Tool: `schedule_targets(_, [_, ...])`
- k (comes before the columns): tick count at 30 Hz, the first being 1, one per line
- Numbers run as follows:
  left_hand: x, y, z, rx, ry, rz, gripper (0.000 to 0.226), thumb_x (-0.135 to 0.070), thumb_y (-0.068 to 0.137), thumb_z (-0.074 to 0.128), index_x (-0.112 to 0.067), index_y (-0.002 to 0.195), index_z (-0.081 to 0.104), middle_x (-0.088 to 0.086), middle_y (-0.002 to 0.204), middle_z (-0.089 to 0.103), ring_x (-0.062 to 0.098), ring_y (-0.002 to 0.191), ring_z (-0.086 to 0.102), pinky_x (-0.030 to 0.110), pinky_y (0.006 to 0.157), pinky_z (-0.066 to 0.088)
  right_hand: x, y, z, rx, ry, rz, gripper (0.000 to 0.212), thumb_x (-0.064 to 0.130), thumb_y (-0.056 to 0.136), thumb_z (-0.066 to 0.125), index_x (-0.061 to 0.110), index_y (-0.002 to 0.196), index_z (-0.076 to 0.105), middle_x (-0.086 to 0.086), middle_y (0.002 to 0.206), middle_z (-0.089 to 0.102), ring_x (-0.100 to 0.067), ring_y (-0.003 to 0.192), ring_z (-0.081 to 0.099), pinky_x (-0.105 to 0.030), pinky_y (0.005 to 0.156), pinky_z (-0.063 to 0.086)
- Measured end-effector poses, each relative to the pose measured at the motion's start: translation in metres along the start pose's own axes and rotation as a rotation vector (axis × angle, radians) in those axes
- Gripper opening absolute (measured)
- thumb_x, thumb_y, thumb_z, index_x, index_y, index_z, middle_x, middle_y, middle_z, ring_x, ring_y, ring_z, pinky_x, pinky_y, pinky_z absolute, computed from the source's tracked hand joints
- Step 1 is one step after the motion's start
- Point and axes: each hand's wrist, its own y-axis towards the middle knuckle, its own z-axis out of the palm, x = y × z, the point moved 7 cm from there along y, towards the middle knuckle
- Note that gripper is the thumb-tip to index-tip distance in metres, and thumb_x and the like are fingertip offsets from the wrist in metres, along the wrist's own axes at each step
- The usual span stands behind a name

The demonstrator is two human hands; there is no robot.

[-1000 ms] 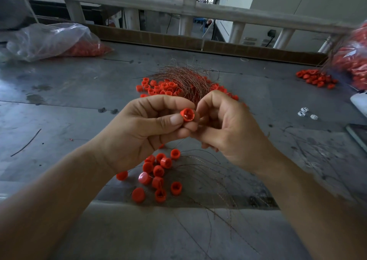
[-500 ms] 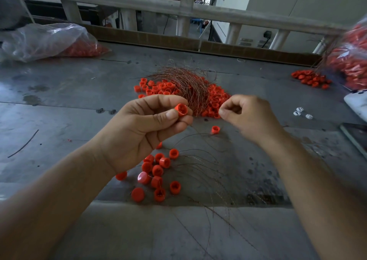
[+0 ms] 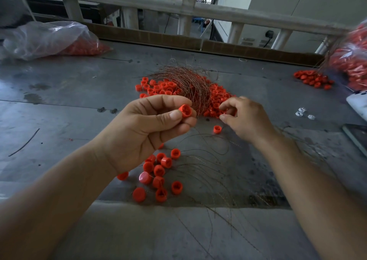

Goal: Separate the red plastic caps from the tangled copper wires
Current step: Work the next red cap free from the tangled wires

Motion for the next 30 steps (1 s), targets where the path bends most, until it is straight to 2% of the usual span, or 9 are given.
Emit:
schedule_targets(5, [0.000,0.000,0.001,0.009,0.011,0.007,0.021,-0.009,0.057,0.066,-0.009,0.075,0.075,0.006,0.075,0.072,0.011,0.068,0.069,0.015,0.058,0.054,0.002,0.001,0.009,0.049,-0.046,-0.024,0.010,0.017,0.083,0.064,0.017,0.093,0.066,0.007,0.086,0.047,-0.010,0.079,0.047,-0.023,0.069,0.035])
schedule_targets(9, [0.000,0.000,0.001,0.016,0.019,0.011,0.020,-0.009,0.058,0.066,-0.010,0.076,0.075,0.006,0.076,0.072,0.011,0.069,0.070,0.016,0.059,0.054,0.004,0.000,0.003,0.010,0.006,-0.025,0.003,0.017,0.081,0.066,0.016,0.081,0.064,0.006,0.084,0.052,-0.009,0.075,0.049,-0.019,0.065,0.034])
schedule_targets(11, [0.000,0.000,0.000,0.013,0.029,0.009,0.020,-0.009,0.058,0.066,-0.010,0.076,0.075,0.007,0.076,0.072,0.012,0.069,0.070,0.016,0.059,0.054,0.003,-0.003,-0.010,-0.060,0.185,0.027,0.014,0.016,0.078,0.070,0.020,0.071,0.059,0.008,0.074,0.058,-0.005,0.067,0.052,-0.013,0.059,0.039])
schedule_targets(13, [0.001,0.000,-0.001,-0.003,0.059,0.007,0.021,-0.010,0.057,0.066,-0.009,0.076,0.075,0.007,0.075,0.072,0.012,0.069,0.070,0.016,0.059,0.054,0.009,-0.007,-0.019,-0.066,0.426,0.059,0.021,0.012,0.075,0.073,0.022,0.068,0.056,0.008,0.069,0.059,-0.007,0.066,0.057,-0.013,0.064,0.045])
schedule_targets(15, [0.003,0.000,-0.001,-0.019,0.102,0.002,0.019,-0.010,0.060,0.066,-0.008,0.076,0.075,0.008,0.075,0.071,0.013,0.069,0.070,0.017,0.060,0.054,0.024,-0.014,-0.022,0.007,0.681,0.040,0.023,0.005,0.071,0.074,0.022,0.074,0.059,0.004,0.072,0.062,-0.006,0.067,0.060,-0.018,0.066,0.051])
schedule_targets(17, [0.004,0.000,-0.001,-0.045,0.148,0.001,0.018,-0.006,0.062,0.062,-0.008,0.075,0.075,0.008,0.073,0.071,0.014,0.068,0.070,0.017,0.060,0.054,0.043,-0.022,-0.020,0.103,0.891,0.001,0.025,0.001,0.066,0.072,0.020,0.080,0.064,0.002,0.073,0.064,-0.003,0.067,0.062,-0.016,0.065,0.052])
schedule_targets(21, [0.002,-0.001,-0.003,-0.099,0.215,0.012,0.019,-0.004,0.062,0.059,-0.008,0.072,0.075,0.009,0.072,0.071,0.014,0.067,0.070,0.017,0.060,0.054,0.068,-0.035,-0.015,0.241,1.120,-0.019,0.022,0.006,0.061,0.067,0.013,0.081,0.066,0.003,0.071,0.069,-0.007,0.070,0.066,-0.015,0.062,0.051])
schedule_targets(26, [-0.001,-0.001,-0.003,-0.136,0.261,0.030,0.020,-0.005,0.059,0.060,-0.011,0.072,0.075,0.008,0.074,0.072,0.015,0.068,0.070,0.017,0.060,0.054,0.078,-0.041,-0.017,0.199,1.056,-0.089,0.020,0.019,0.060,0.067,0.021,0.081,0.067,0.007,0.072,0.071,-0.006,0.068,0.066,-0.012,0.059,0.049])
schedule_targets(30, [-0.002,-0.001,-0.004,-0.165,0.268,0.045,0.018,-0.006,0.058,0.061,-0.010,0.072,0.072,0.008,0.071,0.071,0.015,0.066,0.070,0.018,0.059,0.054,0.079,-0.041,-0.016,0.166,1.024,-0.126,0.022,0.020,0.062,0.067,0.024,0.083,0.065,0.009,0.072,0.069,-0.006,0.068,0.066,-0.014,0.061,0.050])
